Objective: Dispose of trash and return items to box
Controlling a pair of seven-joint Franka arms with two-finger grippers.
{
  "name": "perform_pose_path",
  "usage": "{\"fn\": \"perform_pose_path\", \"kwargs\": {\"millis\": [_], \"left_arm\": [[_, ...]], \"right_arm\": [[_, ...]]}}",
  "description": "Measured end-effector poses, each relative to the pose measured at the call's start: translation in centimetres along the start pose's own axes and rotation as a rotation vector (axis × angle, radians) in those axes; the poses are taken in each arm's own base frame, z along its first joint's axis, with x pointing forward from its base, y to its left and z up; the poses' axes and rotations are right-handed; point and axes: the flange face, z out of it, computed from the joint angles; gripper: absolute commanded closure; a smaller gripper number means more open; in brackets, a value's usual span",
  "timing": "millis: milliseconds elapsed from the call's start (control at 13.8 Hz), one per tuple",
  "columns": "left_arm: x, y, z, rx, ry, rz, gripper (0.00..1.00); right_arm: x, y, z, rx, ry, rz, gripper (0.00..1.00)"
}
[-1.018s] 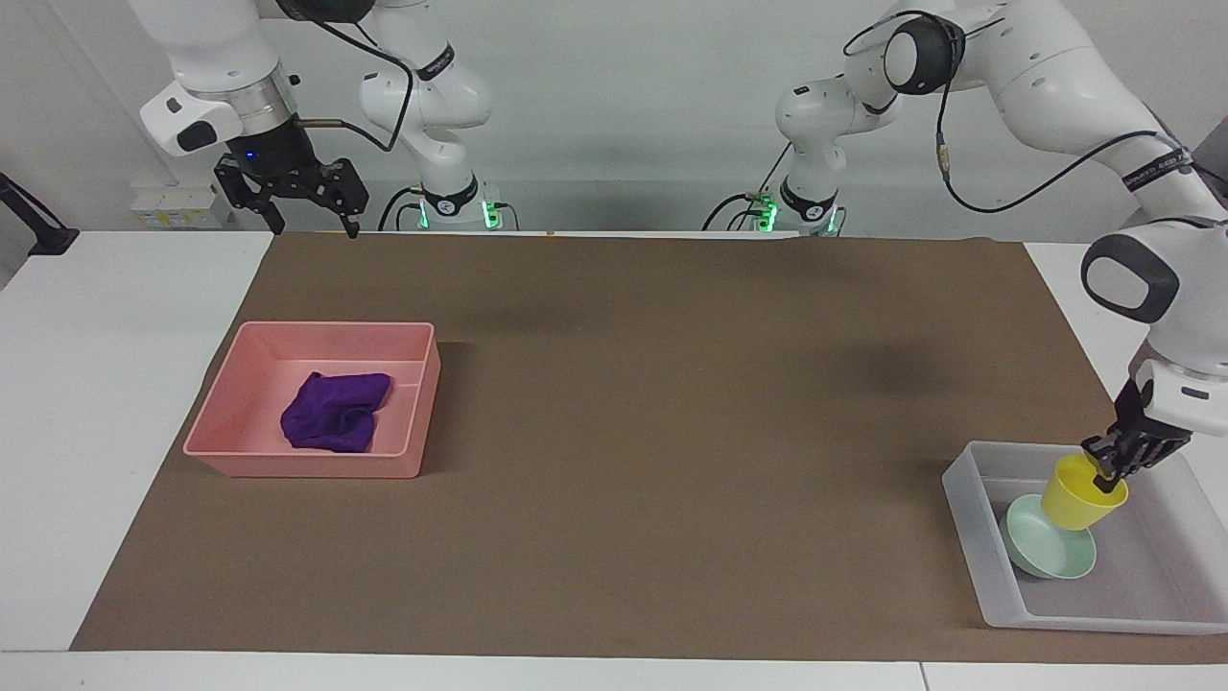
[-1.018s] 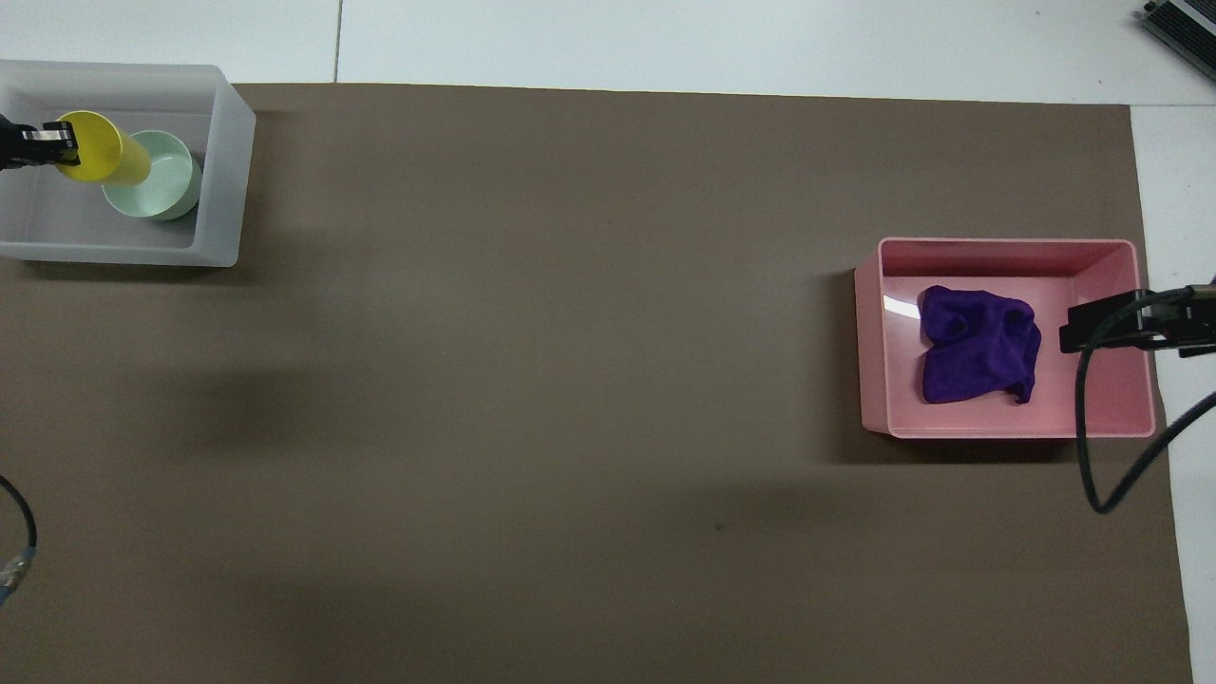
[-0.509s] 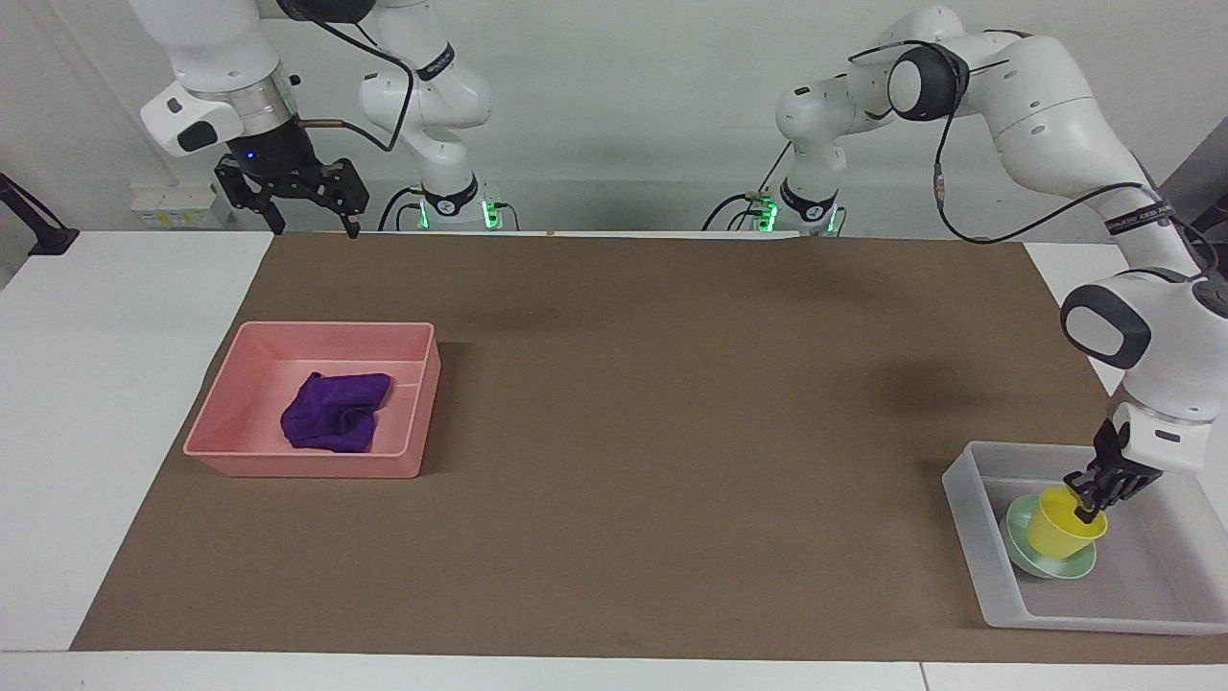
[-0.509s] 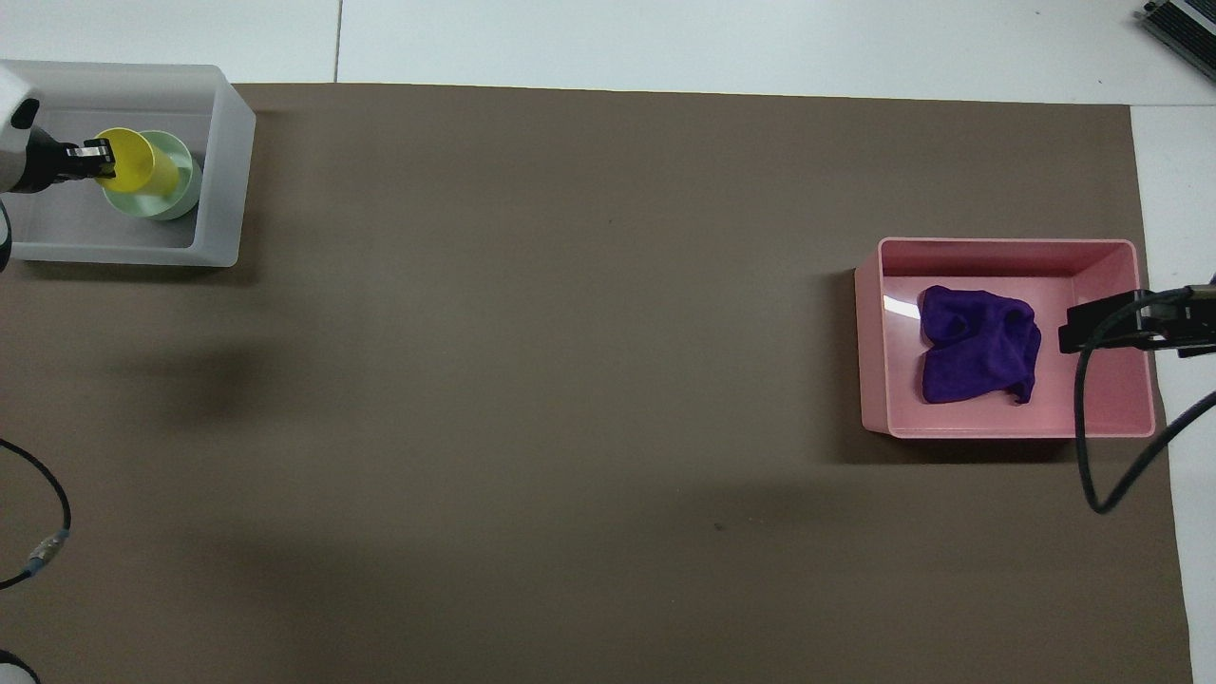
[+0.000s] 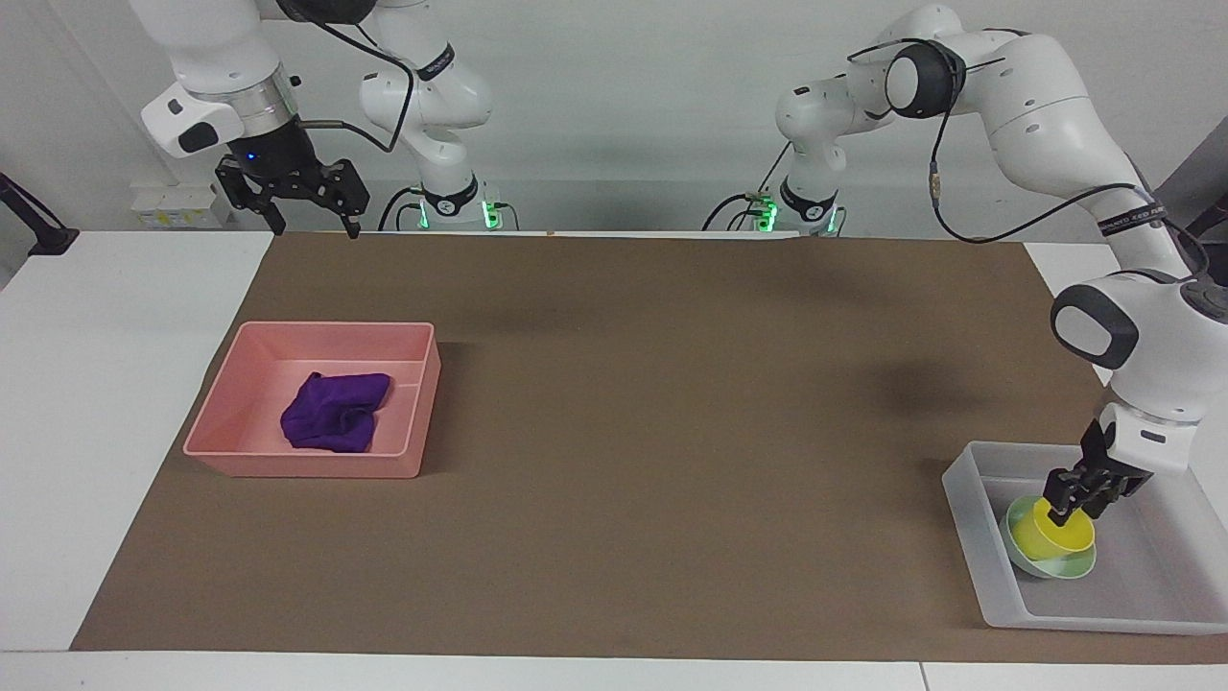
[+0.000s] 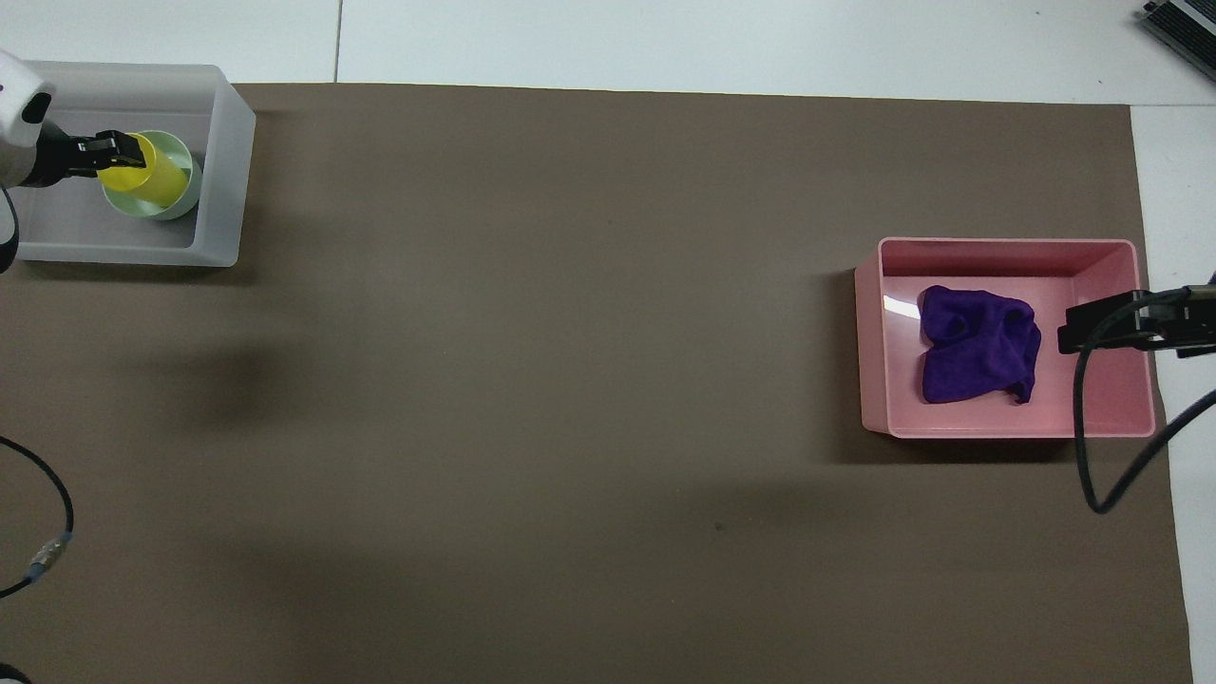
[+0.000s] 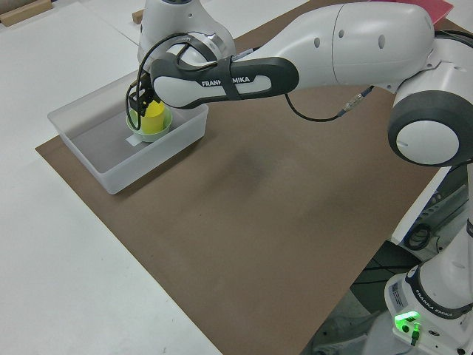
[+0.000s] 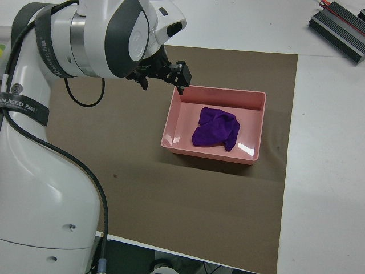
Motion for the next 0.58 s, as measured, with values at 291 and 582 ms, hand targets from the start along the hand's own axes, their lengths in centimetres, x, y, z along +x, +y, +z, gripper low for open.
{"fn": "perform_pose_path", "kwargs": {"millis": [291, 582], "left_arm": [[-0.6, 5.6, -8.0, -0.029, -0.076, 0.112, 0.00], [-3.1, 12.0, -15.7, -0.056, -0.148, 0.221, 0.00]], "right_arm": [[0.0, 0.0, 0.4, 0.000, -0.007, 0.000, 0.00], [-0.3, 0.2, 0.5, 0.000, -0.011, 0.003, 0.00]]}}
